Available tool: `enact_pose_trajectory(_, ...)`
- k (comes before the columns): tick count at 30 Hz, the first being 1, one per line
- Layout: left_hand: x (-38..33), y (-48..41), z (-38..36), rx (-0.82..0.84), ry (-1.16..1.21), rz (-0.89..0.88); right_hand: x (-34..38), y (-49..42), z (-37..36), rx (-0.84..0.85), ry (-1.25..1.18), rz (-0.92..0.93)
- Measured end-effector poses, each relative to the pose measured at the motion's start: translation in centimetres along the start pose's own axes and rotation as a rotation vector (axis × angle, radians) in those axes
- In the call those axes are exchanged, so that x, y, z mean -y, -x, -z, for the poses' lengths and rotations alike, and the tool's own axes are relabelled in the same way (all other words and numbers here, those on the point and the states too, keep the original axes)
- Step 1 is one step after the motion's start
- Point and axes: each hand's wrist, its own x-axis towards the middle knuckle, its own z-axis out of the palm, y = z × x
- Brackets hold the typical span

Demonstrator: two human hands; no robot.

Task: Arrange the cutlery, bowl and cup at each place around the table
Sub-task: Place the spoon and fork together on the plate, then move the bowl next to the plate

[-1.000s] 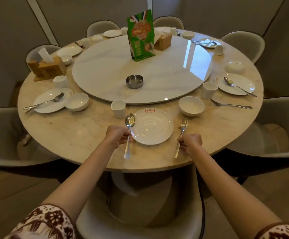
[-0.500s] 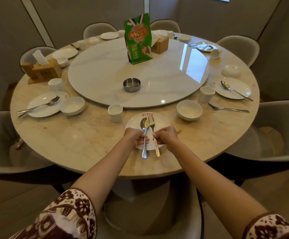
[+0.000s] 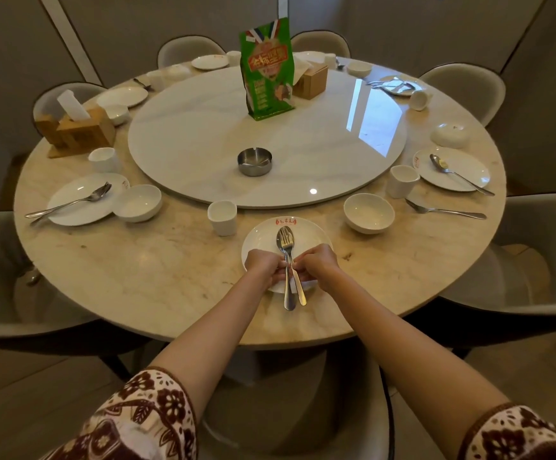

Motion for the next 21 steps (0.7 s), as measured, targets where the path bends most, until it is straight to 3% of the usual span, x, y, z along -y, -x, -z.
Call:
enact_pose_trajectory(18,0.2,-0.9,-0.7,-0.131,-0.312,-0.214,-1.5,-1.2,0.0,-0.022,0.06,0.105)
enact_pose_trajectory(21,0.3,-1.1,-1.2,-0.231,-0.397,-0.33,-1.5,-0.9,0.5,-0.014,0.06,0.144)
